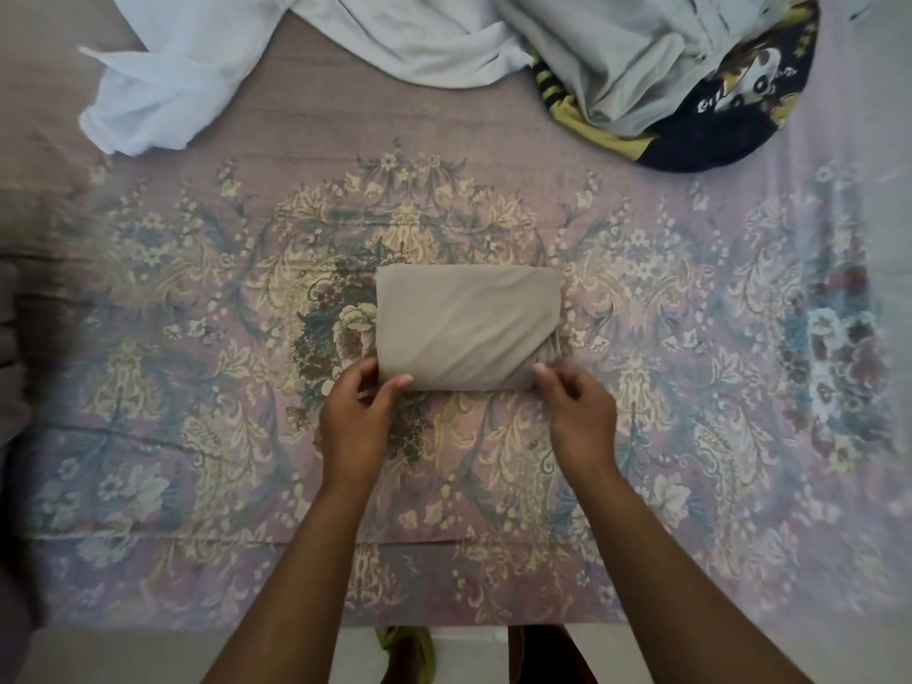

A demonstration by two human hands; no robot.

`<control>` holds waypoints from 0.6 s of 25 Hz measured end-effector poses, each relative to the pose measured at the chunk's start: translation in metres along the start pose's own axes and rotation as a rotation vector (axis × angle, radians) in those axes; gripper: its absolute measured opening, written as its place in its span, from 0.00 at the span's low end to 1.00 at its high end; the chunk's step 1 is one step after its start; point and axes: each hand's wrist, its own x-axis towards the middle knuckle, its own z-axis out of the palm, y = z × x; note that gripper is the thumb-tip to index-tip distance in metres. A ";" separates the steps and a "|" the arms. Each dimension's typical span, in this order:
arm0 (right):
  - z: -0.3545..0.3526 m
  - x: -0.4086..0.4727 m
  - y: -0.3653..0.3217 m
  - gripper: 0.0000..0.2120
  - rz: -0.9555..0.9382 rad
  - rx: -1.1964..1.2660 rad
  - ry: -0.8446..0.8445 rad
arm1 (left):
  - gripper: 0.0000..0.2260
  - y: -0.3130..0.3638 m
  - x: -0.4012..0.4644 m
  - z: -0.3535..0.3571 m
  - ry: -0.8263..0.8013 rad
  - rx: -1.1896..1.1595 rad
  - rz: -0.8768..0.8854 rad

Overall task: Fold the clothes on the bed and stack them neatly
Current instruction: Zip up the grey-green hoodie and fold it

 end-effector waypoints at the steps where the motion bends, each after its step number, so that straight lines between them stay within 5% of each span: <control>1: 0.002 -0.001 0.004 0.12 0.018 0.001 -0.024 | 0.10 -0.005 -0.002 0.001 0.018 0.015 0.014; 5: 0.010 0.005 0.004 0.09 -0.128 -0.166 0.037 | 0.07 -0.009 0.004 0.002 0.036 0.041 0.062; 9: -0.004 0.013 0.005 0.09 -0.390 -0.421 0.121 | 0.10 -0.014 0.018 -0.025 -0.008 0.317 0.223; 15: -0.006 0.006 0.009 0.10 -0.328 -0.327 0.162 | 0.04 -0.018 0.013 -0.023 -0.080 0.239 0.188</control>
